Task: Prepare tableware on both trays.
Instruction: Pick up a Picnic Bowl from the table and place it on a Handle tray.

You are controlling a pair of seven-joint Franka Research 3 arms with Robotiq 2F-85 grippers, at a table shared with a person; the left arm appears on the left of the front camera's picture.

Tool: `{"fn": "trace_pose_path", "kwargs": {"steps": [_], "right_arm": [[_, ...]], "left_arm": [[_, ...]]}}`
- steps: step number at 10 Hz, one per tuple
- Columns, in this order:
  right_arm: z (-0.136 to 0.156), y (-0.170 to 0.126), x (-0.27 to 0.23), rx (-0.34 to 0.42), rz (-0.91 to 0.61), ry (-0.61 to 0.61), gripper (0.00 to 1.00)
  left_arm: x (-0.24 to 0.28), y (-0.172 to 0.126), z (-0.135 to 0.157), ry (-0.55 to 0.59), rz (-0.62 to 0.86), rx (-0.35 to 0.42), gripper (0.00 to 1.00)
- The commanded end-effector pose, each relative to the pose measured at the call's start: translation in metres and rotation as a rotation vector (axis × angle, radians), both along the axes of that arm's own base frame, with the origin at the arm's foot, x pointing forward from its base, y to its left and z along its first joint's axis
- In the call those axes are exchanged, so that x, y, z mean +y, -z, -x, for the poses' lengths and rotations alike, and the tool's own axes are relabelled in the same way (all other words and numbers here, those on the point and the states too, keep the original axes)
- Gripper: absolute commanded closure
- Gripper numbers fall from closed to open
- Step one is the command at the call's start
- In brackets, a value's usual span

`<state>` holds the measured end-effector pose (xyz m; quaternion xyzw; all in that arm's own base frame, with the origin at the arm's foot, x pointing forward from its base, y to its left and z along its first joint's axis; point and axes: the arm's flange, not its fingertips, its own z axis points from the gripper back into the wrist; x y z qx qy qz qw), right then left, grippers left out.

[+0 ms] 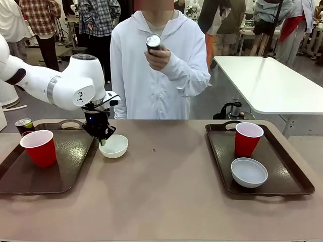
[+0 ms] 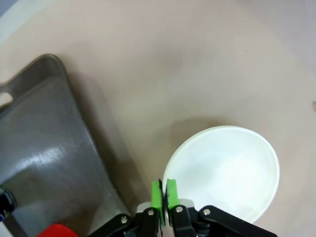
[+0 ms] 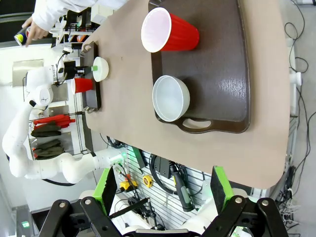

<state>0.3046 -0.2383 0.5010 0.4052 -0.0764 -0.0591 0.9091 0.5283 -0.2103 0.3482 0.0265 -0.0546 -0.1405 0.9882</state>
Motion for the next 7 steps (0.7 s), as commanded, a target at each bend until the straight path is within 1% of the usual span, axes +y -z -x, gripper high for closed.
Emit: {"fn": "trace_pose_path", "kwargs": {"steps": [1,2,4,6,7], "right_arm": [[0.000,-0.001,0.000,0.000,0.000,-0.001,0.01],[0.000,-0.001,0.000,0.000,0.000,-0.001,0.01],[0.000,-0.001,0.000,0.000,0.000,-0.001,0.01],[0.000,-0.001,0.000,0.000,0.000,-0.001,0.01],[0.000,-0.001,0.000,0.000,0.000,-0.001,0.01]], "left_arm": [[-0.002,-0.008,0.009,-0.057,-0.056,-0.006,1.00],[0.001,-0.025,0.027,-0.084,-0.024,0.023,0.96],[0.016,-0.062,0.069,-0.070,0.043,0.035,0.96],[0.039,-0.091,0.112,-0.026,0.088,0.018,0.96],[0.056,-0.101,0.133,-0.015,0.110,-0.009,0.96]]}}
